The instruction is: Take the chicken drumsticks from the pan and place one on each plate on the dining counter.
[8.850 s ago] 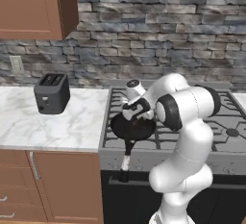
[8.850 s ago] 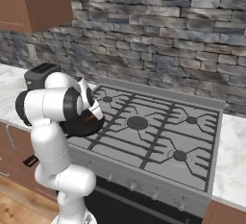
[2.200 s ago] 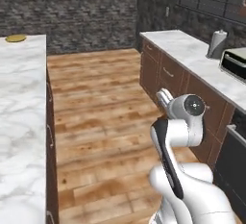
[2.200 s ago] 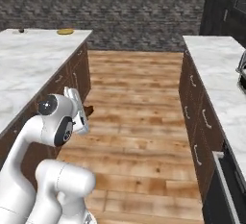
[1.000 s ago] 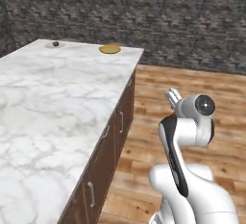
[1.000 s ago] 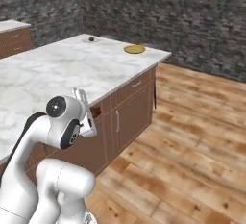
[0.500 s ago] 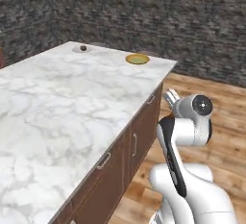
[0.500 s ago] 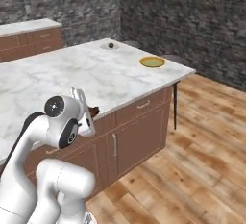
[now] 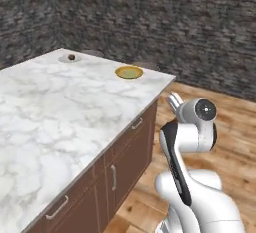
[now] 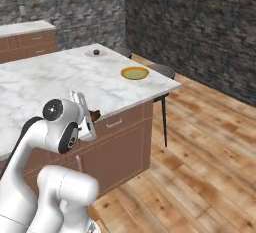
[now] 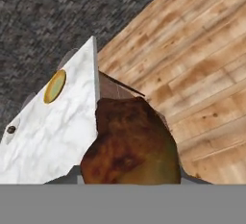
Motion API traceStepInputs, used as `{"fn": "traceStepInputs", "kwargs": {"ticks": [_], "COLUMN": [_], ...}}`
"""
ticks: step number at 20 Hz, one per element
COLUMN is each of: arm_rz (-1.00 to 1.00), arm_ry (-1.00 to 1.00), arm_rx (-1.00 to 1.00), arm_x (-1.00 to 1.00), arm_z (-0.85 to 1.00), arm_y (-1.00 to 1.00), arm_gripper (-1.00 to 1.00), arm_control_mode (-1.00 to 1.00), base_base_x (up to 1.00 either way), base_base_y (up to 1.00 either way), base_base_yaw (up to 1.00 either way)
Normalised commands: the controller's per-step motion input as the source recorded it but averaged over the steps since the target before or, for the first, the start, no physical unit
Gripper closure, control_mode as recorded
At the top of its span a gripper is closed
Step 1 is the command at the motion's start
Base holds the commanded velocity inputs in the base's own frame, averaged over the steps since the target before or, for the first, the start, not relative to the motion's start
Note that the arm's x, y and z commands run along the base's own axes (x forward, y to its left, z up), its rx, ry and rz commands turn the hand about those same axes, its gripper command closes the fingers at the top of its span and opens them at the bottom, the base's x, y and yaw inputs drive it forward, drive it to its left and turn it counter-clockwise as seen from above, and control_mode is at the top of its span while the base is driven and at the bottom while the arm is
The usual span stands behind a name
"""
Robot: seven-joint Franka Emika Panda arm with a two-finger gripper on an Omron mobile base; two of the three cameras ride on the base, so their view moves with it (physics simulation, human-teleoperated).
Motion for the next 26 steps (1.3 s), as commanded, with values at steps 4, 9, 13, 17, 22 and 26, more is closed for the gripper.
{"fn": "traceStepInputs", "kwargs": {"ticks": [4,9,13,17,22,26], "arm_rz": [0.0,0.0,0.0,0.0,0.0,0.0], "arm_ry": [0.0,0.0,0.0,0.0,0.0,0.0], "arm_rx": [0.0,0.0,0.0,0.0,0.0,0.0], "arm_x": [0.0,0.0,0.0,0.0,0.0,0.0], "arm_z": [0.0,0.0,0.0,0.0,0.0,0.0], "arm_y": [0.0,0.0,0.0,0.0,0.0,0.0], "arm_gripper": [1.0,1.0,1.0,1.0,1.0,1.0], "arm_control_mode": [1.0,1.0,1.0,1.0,1.0,1.0], "base_base_x": [0.55,0.73,0.57,0.43,0.31,0.11], "base_base_y": [-1.0,-1.0,-1.0,-1.0,-1.0,-1.0], "base_base_yaw": [0.09,0.3,0.42,0.46,0.49,0.53]}}
